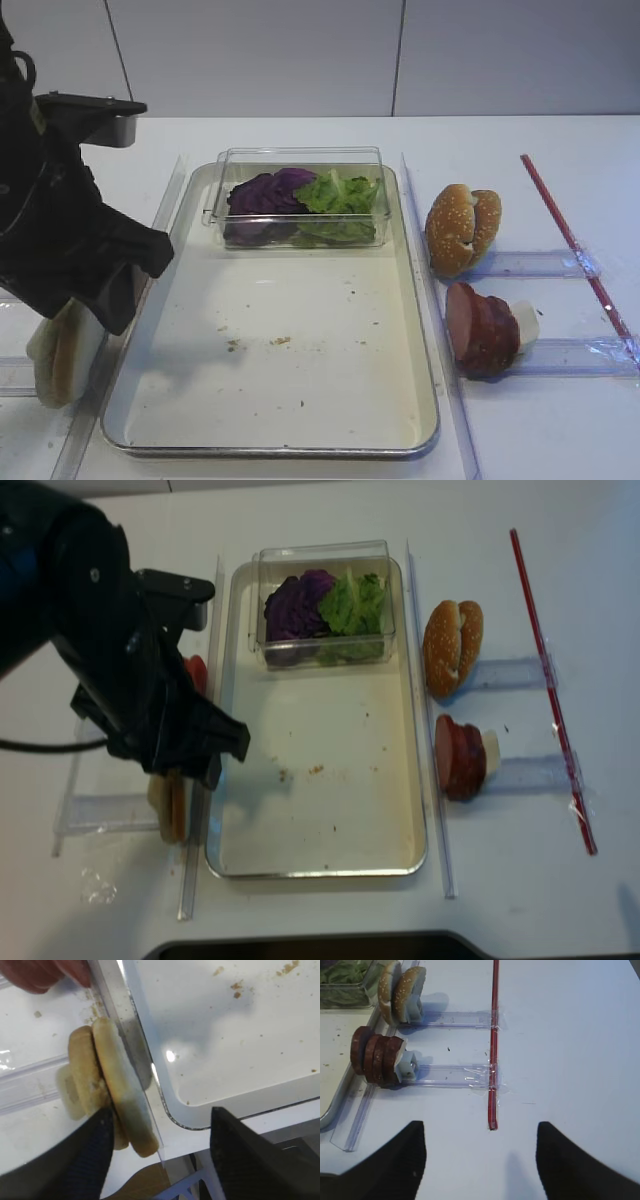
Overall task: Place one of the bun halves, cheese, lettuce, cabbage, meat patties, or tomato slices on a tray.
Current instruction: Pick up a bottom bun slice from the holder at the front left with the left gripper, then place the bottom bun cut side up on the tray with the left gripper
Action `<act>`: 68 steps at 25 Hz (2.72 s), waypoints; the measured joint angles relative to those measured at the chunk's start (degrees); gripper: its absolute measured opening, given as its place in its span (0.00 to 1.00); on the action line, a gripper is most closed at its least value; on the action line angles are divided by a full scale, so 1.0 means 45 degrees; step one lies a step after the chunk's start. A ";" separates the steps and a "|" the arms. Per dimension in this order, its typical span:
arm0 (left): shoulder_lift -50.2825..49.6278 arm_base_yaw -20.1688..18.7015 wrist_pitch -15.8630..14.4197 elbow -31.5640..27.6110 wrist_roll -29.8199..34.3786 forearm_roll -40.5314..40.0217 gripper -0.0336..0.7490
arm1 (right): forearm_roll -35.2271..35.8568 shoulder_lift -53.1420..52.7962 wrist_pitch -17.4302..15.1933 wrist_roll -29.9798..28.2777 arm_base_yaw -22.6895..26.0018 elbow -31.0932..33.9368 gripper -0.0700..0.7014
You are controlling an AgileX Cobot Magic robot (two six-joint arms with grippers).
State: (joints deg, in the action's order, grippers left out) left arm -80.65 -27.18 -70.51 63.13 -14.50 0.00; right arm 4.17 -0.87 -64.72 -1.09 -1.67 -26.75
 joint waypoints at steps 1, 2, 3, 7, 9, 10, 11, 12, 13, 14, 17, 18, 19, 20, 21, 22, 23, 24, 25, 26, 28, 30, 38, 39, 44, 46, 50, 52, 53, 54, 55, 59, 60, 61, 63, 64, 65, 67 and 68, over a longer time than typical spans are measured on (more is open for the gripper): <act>-0.0054 -0.0022 0.0000 0.0000 0.0000 -0.0095 0.59 | 0.0000 0.0000 0.0000 0.0000 0.0000 0.0000 0.75; -0.0122 -0.0021 0.0000 0.0000 0.0000 -0.0151 0.59 | 0.0000 0.0000 0.0000 0.0000 0.0000 0.0000 0.75; -0.0187 -0.0021 0.0000 0.0000 0.0000 -0.0205 0.59 | 0.0000 0.0000 0.0000 0.0000 0.0000 0.0000 0.75; -0.0448 -0.0021 0.0045 0.0000 -0.0018 -0.0259 0.59 | 0.0000 0.0000 0.0000 0.0000 0.0000 0.0000 0.75; -0.0594 -0.0021 0.0045 0.0017 -0.0018 -0.0259 0.59 | 0.0000 0.0000 0.0000 0.0000 0.0000 0.0000 0.75; -0.0646 -0.0021 0.0045 0.0027 -0.0018 -0.0283 0.59 | 0.0000 0.0000 0.0000 0.0000 0.0000 0.0000 0.75; -0.0703 -0.0021 0.0045 0.0047 -0.0046 -0.0283 0.59 | 0.0000 0.0000 0.0000 0.0000 0.0000 0.0000 0.75; -0.0748 -0.0021 0.0045 0.0047 -0.0142 -0.0335 0.58 | 0.0000 0.0000 0.0000 0.0000 0.0000 0.0000 0.75; -0.0783 -0.0021 0.0045 0.0078 -0.0238 -0.0383 0.57 | 0.0000 0.0000 0.0000 0.0000 0.0000 0.0000 0.75; -0.0794 -0.0021 0.0064 0.0078 -0.0306 -0.0403 0.56 | 0.0000 0.0000 0.0000 0.0000 0.0000 0.0000 0.75; -0.0794 -0.0021 0.0064 0.0078 -0.0352 -0.0551 0.50 | 0.0000 0.0000 0.0000 0.0025 0.0000 0.0000 0.75; -0.0794 -0.0021 0.0064 0.0078 -0.0352 -0.0575 0.47 | 0.0000 0.0000 0.0000 0.0025 0.0000 0.0000 0.75; -0.0794 -0.0021 0.0064 0.0078 -0.0383 -0.0603 0.44 | 0.0000 0.0000 0.0000 0.0025 0.0000 0.0000 0.75; -0.0794 -0.0021 0.0064 0.0078 -0.0383 -0.0649 0.41 | 0.0000 0.0000 0.0000 0.0046 0.0000 0.0000 0.75; -0.0794 -0.0021 0.0064 0.0078 -0.0383 -0.0650 0.38 | 0.0000 0.0000 0.0000 0.0046 0.0000 0.0000 0.75; -0.0794 -0.0021 0.0064 0.0078 -0.0383 -0.0674 0.35 | 0.0000 0.0000 0.0000 0.0046 0.0000 0.0000 0.75; -0.0794 -0.0021 0.0064 0.0078 -0.0406 -0.0669 0.32 | 0.0000 0.0000 0.0000 0.0046 0.0000 0.0000 0.75; -0.0813 -0.0021 0.0064 0.0078 -0.0412 -0.0669 0.29 | 0.0000 0.0000 0.0000 0.0046 0.0000 0.0000 0.75; -0.0813 -0.0021 0.0064 0.0078 -0.0420 -0.0669 0.27 | 0.0000 0.0000 0.0000 0.0046 0.0000 0.0000 0.75; -0.0813 -0.0021 0.0064 0.0078 -0.0420 -0.0669 0.25 | 0.0000 0.0000 0.0000 0.0046 0.0000 0.0000 0.75; -0.0822 -0.0021 0.0064 0.0078 -0.0440 -0.0669 0.24 | 0.0000 0.0000 0.0000 0.0046 0.0000 0.0000 0.75; -0.0822 -0.0021 0.0064 0.0078 -0.0440 -0.0669 0.24 | 0.0000 0.0000 0.0000 0.0046 0.0000 0.0000 0.75; -0.0795 -0.0021 0.0094 0.0078 -0.0830 -0.0509 0.23 | 0.0000 0.0000 0.0000 0.0046 0.0000 0.0000 0.75; -0.0706 -0.0021 0.0094 0.0078 -0.0895 -0.0496 0.23 | 0.0000 0.0000 0.0000 0.0046 0.0000 0.0000 0.75; 0.0049 -0.0021 0.0070 0.0078 -0.1005 -0.0435 0.23 | 0.0000 0.0000 0.0000 0.0046 0.0000 0.0000 0.75; 0.0356 -0.0021 0.0070 0.0078 -0.1005 -0.0308 0.23 | 0.0000 0.0000 0.0000 0.0046 0.0000 0.0000 0.75; 0.0806 -0.0021 0.0052 0.0078 -0.1109 0.0000 0.23 | 0.0000 0.0000 0.0000 0.0046 0.0000 0.0000 0.75; 0.0968 -0.0021 0.0041 0.0078 -0.1126 0.0179 0.23 | 0.0000 0.0000 0.0000 0.0046 0.0000 0.0000 0.75; 0.1027 -0.0021 0.0041 0.0078 -0.1138 0.0376 0.23 | 0.0000 0.0000 0.0000 0.0046 0.0000 0.0000 0.75; 0.1111 -0.0021 0.0041 0.0078 -0.1138 0.0517 0.23 | 0.0000 0.0000 0.0000 0.0046 0.0000 0.0000 0.75; 0.1141 -0.0021 0.0022 0.0078 -0.1158 0.0679 0.23 | 0.0000 0.0000 0.0000 0.0046 0.0000 0.0000 0.75; 0.1278 -0.0021 0.0012 0.0078 -0.1097 0.1573 0.23 | 0.0000 0.0000 0.0000 0.0046 0.0000 0.0000 0.75; 0.1278 -0.0021 0.0012 0.0078 -0.1044 0.1843 0.23 | 0.0000 0.0000 0.0000 0.0046 0.0000 0.0000 0.75; 0.1278 -0.0021 0.0012 0.0078 -0.0961 0.2083 0.23 | 0.0000 0.0000 0.0000 0.0046 0.0000 0.0000 0.75; 0.1299 -0.0021 0.0012 0.0078 -0.0861 0.2341 0.23 | 0.0000 0.0000 -0.0024 0.0046 0.0000 0.0000 0.75; 0.1299 -0.0021 0.0012 0.0078 -0.0823 0.2399 0.23 | 0.0000 0.0000 -0.0024 0.0046 0.0000 0.0000 0.75; 0.1299 -0.0021 0.0012 0.0078 -0.0795 0.2458 0.23 | 0.0000 0.0000 -0.0024 0.0046 0.0000 0.0000 0.75; 0.1189 -0.0021 0.0012 0.0078 -0.0642 0.2707 0.23 | 0.0000 0.0000 -0.0024 0.0046 0.0000 0.0000 0.75; 0.1132 -0.0021 0.0012 0.0078 -0.0461 0.2912 0.23 | 0.0000 0.0000 -0.0024 0.0046 0.0000 0.0000 0.75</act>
State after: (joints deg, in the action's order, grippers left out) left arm -75.56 -27.27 -70.46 63.48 -16.57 13.10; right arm 4.17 -0.87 -64.83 -0.89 -1.67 -26.75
